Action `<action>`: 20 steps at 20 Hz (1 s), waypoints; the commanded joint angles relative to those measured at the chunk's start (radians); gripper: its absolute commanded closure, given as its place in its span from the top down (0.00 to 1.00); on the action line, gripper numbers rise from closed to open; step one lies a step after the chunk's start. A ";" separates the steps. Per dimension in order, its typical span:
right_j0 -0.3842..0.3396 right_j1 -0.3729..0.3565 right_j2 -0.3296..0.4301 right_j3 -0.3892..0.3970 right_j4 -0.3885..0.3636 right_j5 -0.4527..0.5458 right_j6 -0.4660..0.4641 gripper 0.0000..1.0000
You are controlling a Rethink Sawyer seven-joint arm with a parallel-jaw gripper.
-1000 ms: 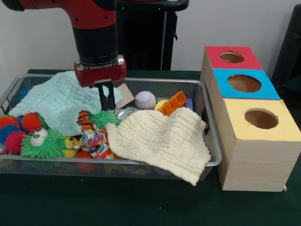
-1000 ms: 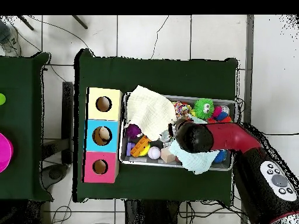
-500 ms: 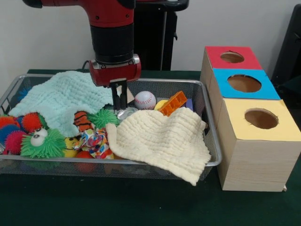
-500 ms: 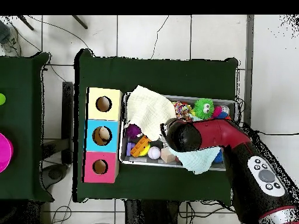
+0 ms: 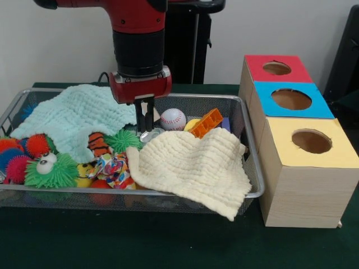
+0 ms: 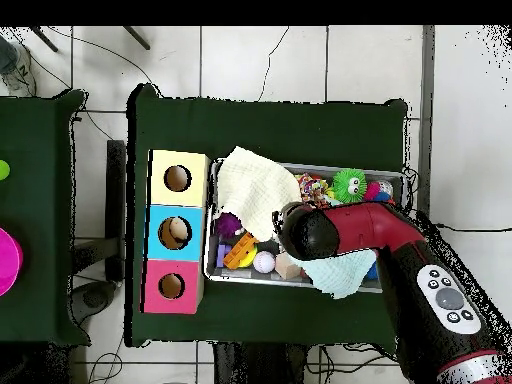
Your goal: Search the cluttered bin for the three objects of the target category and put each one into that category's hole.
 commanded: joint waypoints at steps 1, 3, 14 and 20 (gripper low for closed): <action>-0.003 0.020 -0.037 -0.099 -0.061 0.074 -0.092 0.00; -0.010 0.021 -0.025 -0.109 -0.051 0.096 -0.112 0.00; 0.037 0.007 -0.065 -0.031 -0.052 0.083 -0.026 0.00; 0.056 -0.006 -0.107 -0.045 -0.087 0.088 -0.052 0.00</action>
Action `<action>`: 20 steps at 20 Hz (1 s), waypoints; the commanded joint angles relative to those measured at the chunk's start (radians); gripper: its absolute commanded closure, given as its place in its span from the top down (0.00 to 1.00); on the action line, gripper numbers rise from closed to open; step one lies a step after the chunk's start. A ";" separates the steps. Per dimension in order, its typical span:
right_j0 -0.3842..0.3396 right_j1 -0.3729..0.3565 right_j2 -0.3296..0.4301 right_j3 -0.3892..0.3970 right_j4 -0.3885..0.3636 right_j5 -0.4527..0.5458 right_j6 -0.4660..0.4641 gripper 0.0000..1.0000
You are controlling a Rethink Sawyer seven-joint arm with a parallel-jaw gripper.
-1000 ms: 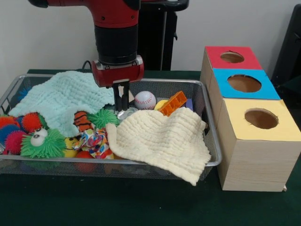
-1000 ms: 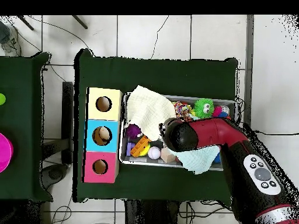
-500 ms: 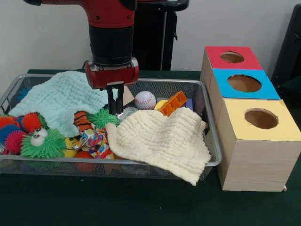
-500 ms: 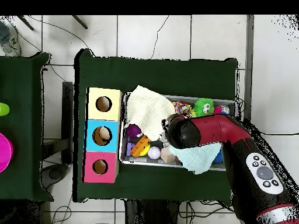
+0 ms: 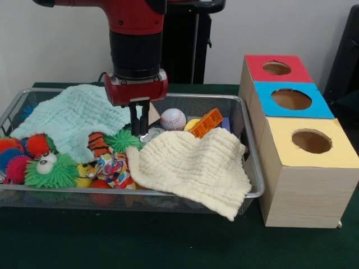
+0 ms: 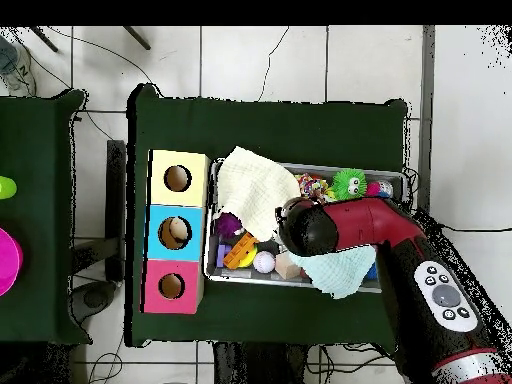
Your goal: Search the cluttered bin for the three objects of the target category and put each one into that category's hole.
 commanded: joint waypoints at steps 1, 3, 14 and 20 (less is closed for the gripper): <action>0.024 -0.005 -0.074 -0.018 -0.075 0.095 -0.060 0.00; 0.024 -0.001 -0.081 -0.024 -0.076 0.091 -0.067 0.00; 0.026 0.008 -0.090 -0.031 -0.047 0.106 -0.083 1.00; 0.022 0.042 -0.102 -0.062 -0.074 0.078 -0.098 1.00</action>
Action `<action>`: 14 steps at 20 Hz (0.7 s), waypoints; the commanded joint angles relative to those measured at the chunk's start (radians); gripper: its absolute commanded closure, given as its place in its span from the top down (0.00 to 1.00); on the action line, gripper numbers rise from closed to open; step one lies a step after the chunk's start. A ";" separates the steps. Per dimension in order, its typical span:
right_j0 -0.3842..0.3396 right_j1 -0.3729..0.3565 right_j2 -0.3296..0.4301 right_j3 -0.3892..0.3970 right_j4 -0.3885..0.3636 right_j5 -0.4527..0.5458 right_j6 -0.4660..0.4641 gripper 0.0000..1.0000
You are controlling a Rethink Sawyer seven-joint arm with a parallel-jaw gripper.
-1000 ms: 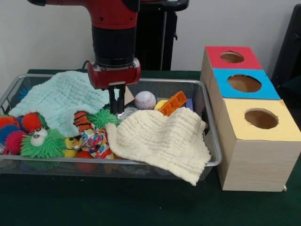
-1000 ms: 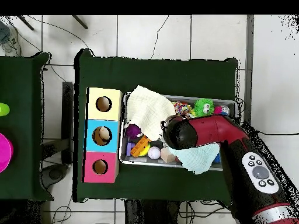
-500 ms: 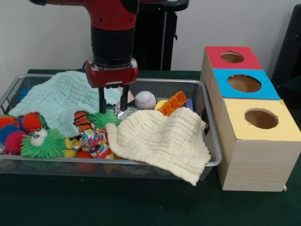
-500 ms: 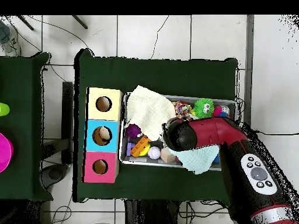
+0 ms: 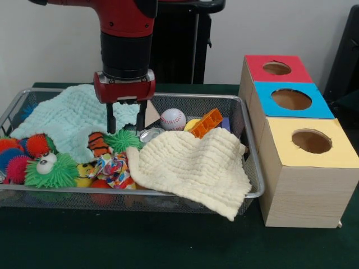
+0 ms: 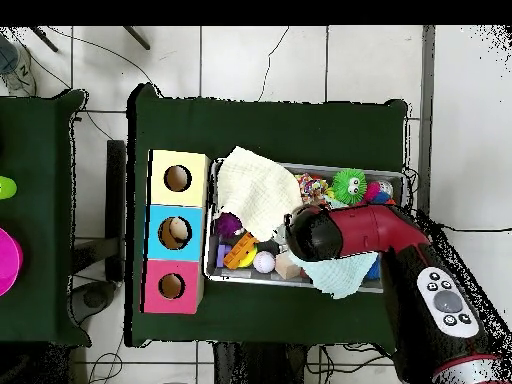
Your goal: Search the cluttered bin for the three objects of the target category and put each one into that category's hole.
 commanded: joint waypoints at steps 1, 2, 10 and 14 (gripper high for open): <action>0.000 0.043 -0.030 -0.060 -0.079 0.071 -0.100 1.00; 0.000 0.044 -0.032 -0.062 -0.083 0.066 -0.101 1.00; -0.007 0.079 -0.022 -0.102 -0.113 0.033 -0.113 1.00; -0.022 0.097 -0.020 -0.129 -0.136 0.029 -0.131 1.00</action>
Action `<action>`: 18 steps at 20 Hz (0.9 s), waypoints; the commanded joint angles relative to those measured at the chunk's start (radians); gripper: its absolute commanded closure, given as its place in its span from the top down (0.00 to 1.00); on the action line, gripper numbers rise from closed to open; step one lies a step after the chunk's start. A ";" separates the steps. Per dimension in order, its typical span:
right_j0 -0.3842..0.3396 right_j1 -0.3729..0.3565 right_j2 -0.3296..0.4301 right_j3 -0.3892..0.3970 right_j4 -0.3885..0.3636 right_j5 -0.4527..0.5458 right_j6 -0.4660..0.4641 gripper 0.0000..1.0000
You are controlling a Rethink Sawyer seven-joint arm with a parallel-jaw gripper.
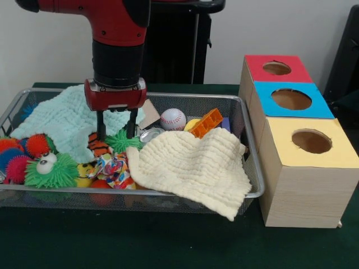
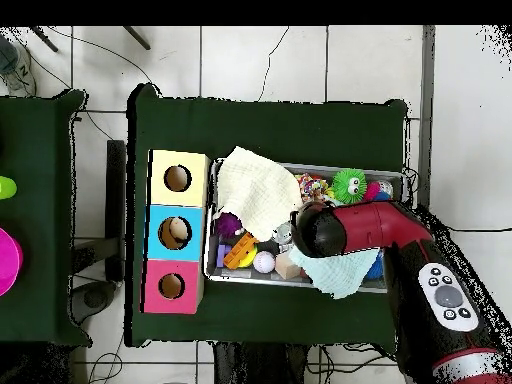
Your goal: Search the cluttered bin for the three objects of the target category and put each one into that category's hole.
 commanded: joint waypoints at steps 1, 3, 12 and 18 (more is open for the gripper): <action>-0.026 0.066 -0.010 -0.090 -0.095 0.025 -0.138 1.00; -0.035 0.074 -0.008 -0.103 -0.107 0.021 -0.148 1.00; -0.044 0.089 -0.015 -0.131 -0.140 0.050 -0.158 1.00; -0.037 0.101 -0.033 -0.144 -0.148 0.081 -0.150 1.00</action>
